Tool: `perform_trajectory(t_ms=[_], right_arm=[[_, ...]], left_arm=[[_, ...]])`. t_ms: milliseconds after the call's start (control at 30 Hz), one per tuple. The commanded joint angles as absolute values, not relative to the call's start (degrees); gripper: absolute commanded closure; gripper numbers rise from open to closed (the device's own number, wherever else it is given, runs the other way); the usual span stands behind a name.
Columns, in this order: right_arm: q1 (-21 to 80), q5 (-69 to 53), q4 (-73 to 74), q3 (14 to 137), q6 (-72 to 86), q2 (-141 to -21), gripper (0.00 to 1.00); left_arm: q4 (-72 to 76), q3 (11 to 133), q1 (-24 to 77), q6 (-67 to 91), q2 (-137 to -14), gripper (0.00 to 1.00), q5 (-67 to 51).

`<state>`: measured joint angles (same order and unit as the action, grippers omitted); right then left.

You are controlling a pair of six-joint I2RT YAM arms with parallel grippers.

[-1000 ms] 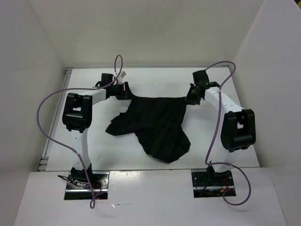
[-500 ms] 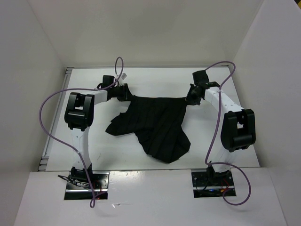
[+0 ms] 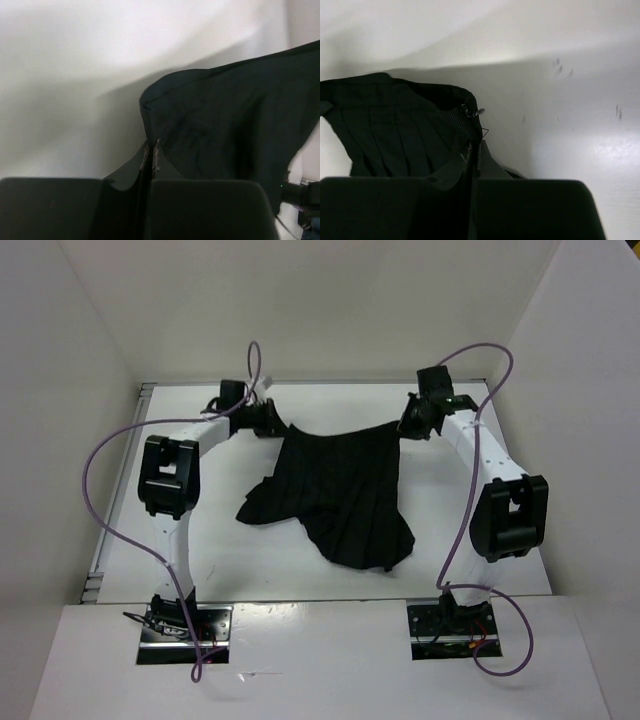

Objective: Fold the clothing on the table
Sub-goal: Flatten the skirt out

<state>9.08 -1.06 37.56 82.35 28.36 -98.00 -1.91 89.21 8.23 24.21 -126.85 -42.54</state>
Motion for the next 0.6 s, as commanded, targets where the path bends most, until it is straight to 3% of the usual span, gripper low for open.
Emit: perform_trajectory(t_ms=[0, 167, 333, 500, 567], right_arm=[[7.04, 0.43, 38.4, 93.48, 25.23, -96.15, 1.0], [3.79, 1.14, 40.42, 105.71, 23.73, -96.15, 1.0], [3.25, -1.49, 39.73, 110.57, 21.63, -94.05, 1.0], [3.25, -4.21, 37.54, 102.78, 20.39, -86.5, 1.0], [3.25, -5.62, 36.65, 96.63, 19.87, -81.34, 1.0]], left_arm=[[-5.44, 104.09, 5.37, 23.73, -117.08, 1.0, -44.04], [-12.3, 122.14, 2.29, 26.63, -116.54, 1.0, -45.53], [-13.71, 126.3, 1.05, 27.69, -113.48, 1.0, -46.66], [-10.38, 114.56, 1.05, 29.43, -104.17, 1.0, -50.01], [-5.56, 102.79, 1.05, 29.97, -96.36, 1.0, -50.71]])
